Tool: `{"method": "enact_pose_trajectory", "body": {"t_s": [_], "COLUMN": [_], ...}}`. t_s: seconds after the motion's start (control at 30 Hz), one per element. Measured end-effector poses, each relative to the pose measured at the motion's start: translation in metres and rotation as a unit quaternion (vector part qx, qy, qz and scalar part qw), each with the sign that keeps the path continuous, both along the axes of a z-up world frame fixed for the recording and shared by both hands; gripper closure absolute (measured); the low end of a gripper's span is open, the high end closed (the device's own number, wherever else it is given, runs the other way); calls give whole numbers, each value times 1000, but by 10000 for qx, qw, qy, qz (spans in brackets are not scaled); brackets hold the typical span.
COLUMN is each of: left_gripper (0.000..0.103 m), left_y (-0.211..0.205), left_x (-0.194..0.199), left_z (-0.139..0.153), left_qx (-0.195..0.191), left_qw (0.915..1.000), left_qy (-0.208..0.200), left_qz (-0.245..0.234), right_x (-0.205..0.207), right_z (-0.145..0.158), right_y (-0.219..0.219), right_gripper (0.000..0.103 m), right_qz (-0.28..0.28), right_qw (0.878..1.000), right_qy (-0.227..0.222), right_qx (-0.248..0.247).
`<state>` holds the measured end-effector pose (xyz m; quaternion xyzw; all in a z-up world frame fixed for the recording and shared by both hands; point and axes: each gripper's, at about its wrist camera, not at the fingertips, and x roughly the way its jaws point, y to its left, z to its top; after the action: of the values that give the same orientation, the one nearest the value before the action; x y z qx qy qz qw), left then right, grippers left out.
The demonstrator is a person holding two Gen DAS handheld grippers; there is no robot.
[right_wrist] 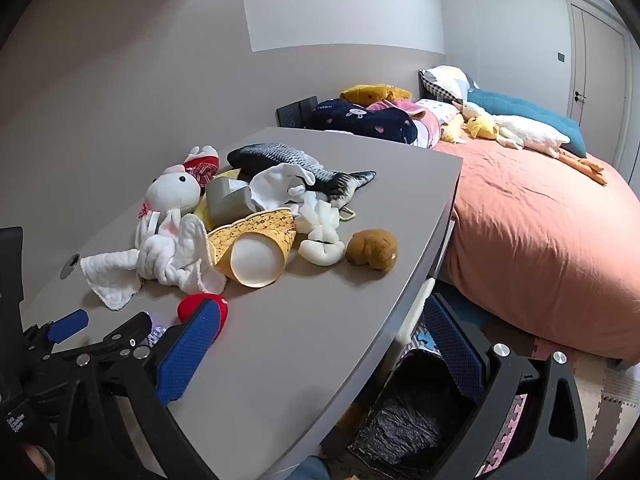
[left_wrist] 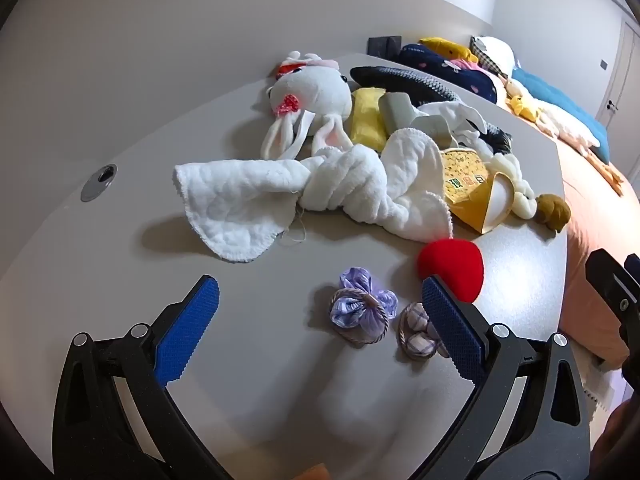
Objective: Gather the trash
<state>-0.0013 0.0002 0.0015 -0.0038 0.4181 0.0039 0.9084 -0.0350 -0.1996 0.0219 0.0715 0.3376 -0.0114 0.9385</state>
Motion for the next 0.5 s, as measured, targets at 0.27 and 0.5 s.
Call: {"method": "enact_pose_trajectory", "body": {"t_s": [0.27, 0.5], "left_gripper": [5, 5], "left_y": [-4, -1], "left_x": [-1, 0], "left_z": [-3, 0], "left_qx": [49, 43], "left_qw": [10000, 10000], "left_qy": [35, 50], "left_qz": [-11, -41], "right_x": [1, 1], "right_z": [-1, 3], "right_y": [0, 1], "right_gripper": [2, 2], "right_qz": [14, -20], "right_qw": [10000, 10000], "right_qy": [13, -15], "right_qx": [38, 24]}}
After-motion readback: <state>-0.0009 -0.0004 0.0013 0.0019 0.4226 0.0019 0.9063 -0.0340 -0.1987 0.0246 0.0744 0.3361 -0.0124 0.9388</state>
